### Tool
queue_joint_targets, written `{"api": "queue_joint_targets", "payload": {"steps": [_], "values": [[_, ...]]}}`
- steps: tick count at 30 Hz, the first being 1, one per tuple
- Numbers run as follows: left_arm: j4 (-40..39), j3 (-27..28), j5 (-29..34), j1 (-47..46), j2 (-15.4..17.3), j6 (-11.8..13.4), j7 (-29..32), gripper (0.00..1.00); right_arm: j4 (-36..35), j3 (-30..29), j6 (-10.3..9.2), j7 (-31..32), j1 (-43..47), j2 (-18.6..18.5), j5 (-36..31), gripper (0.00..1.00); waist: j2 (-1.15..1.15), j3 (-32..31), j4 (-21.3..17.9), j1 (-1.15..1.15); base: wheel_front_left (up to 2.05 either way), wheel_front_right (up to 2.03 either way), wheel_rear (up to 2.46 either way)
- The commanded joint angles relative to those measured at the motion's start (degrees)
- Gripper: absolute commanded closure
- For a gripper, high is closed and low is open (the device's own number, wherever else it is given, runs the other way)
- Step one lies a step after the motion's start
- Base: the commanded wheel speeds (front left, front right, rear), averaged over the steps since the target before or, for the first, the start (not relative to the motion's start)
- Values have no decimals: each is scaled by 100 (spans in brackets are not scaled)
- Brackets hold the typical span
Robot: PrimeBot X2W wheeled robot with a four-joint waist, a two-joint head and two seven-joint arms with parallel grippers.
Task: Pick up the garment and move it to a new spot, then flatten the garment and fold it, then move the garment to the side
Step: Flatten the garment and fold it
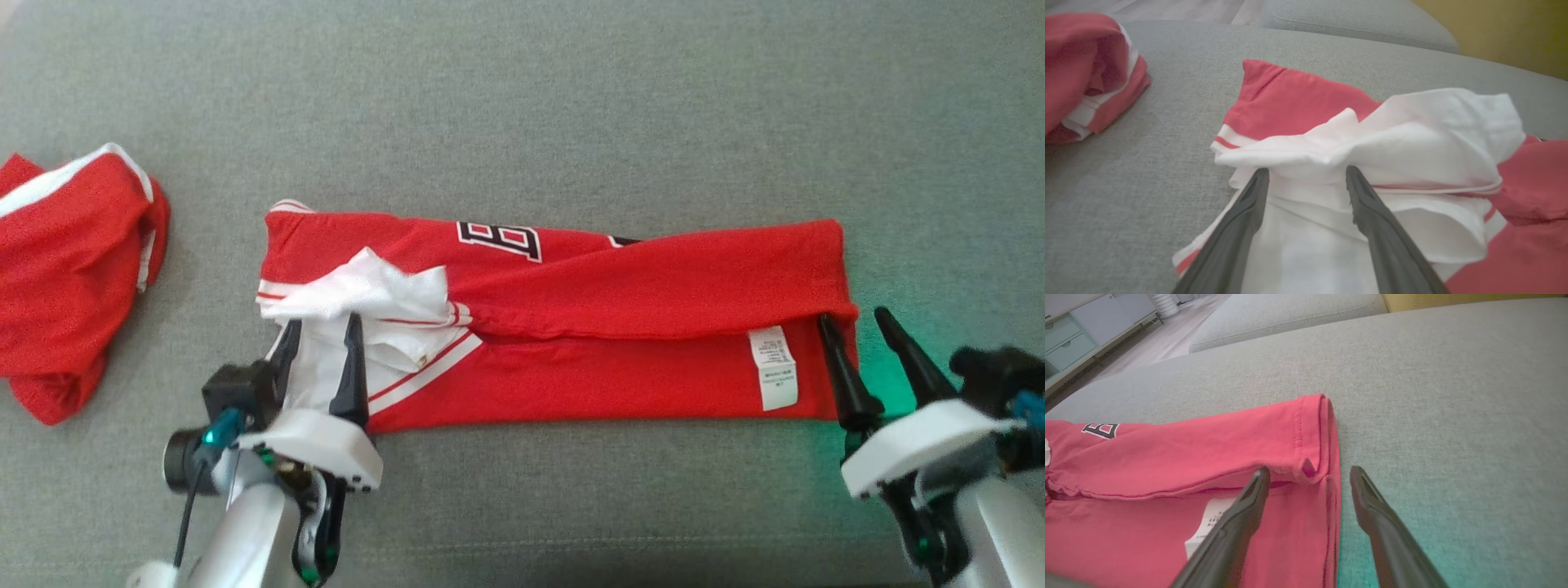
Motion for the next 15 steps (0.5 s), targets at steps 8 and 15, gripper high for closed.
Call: {"api": "queue_joint_targets", "payload": {"steps": [8, 15], "values": [[-730, 434, 188, 500, 128, 175, -70, 0, -1227, -489, 37, -30, 793, 367, -483, 0, 0, -280, -38, 0, 0, 0, 0], [-1772, 576, 536, 769, 288, 463, -70, 0, -2389, -919, 37, 201, 1017, 795, -1080, 0, 0, -567, -37, 0, 0, 0, 0]]}}
